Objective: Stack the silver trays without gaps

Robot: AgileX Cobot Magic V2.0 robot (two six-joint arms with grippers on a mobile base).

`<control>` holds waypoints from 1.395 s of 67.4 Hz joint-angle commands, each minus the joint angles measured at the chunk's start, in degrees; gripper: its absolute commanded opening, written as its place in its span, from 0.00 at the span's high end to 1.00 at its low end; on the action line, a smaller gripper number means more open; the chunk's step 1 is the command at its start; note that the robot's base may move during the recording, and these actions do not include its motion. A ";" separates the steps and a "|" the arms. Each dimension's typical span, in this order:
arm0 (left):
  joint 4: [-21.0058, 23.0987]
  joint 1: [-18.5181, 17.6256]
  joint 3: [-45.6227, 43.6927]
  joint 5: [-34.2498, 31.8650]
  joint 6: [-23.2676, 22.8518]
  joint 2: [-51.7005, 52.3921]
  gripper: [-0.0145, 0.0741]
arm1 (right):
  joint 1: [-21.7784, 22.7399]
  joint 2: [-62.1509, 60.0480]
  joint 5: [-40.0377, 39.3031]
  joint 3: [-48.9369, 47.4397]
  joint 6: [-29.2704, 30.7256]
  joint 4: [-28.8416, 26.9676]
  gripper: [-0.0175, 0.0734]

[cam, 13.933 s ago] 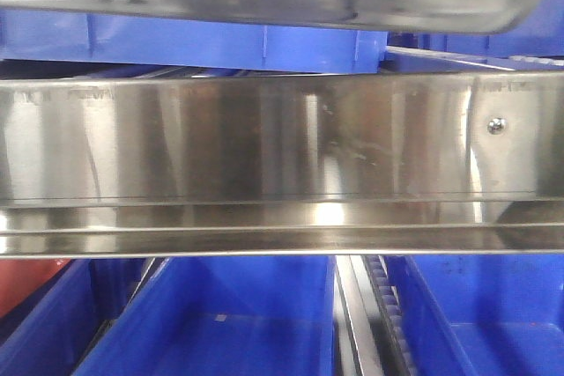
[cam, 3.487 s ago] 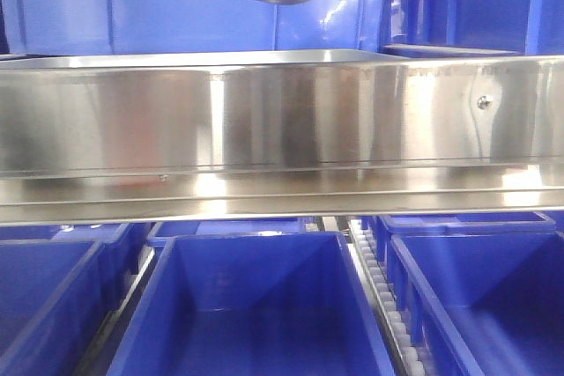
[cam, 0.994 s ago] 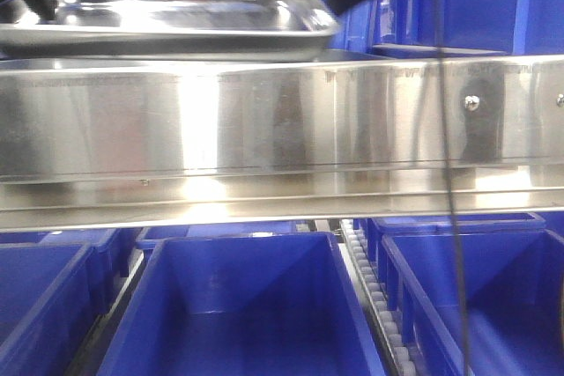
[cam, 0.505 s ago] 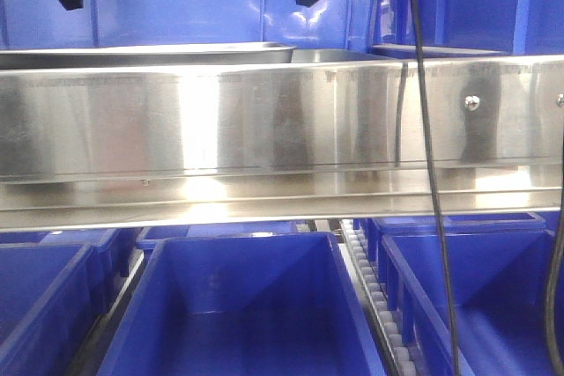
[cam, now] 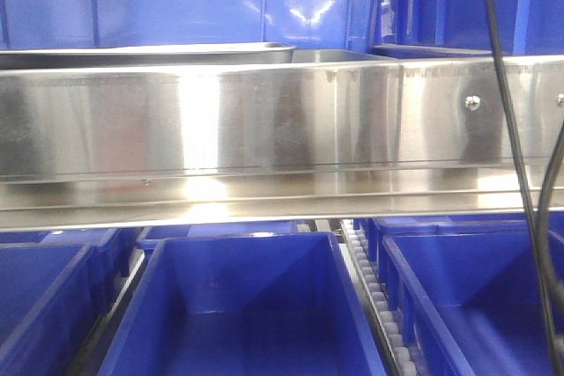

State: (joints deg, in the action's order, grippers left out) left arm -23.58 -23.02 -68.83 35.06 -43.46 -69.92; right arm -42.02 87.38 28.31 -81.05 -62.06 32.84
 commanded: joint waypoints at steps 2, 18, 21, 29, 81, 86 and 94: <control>0.82 -0.37 -0.76 0.14 0.00 2.76 0.84 | -0.26 -3.20 -1.04 -0.78 2.87 1.08 0.83; 1.64 -3.37 10.71 -18.10 -0.13 14.03 0.85 | -1.46 -11.68 -15.48 8.45 10.77 1.55 0.83; 1.89 -3.96 14.93 -22.34 -0.13 16.56 0.85 | -1.46 -13.84 -20.17 12.51 10.77 2.53 0.83; 2.41 -4.77 26.47 -35.06 -0.13 23.45 0.85 | -1.46 -19.29 -31.33 23.01 10.87 6.41 0.83; -6.70 -4.89 48.00 -26.84 -0.13 64.50 0.85 | -1.46 -55.16 -29.36 46.47 10.87 6.89 0.83; -6.70 -4.89 48.00 -26.84 -0.13 64.69 0.85 | -1.46 -56.05 -29.92 46.47 10.87 6.89 0.83; -6.70 -4.89 48.00 -26.84 -0.13 64.69 0.85 | -1.46 -56.05 -30.49 46.47 10.87 6.89 0.83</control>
State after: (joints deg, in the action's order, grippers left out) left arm -30.08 -27.53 -20.82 8.67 -43.46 -5.68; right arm -43.45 31.72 -1.25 -34.84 -51.70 39.25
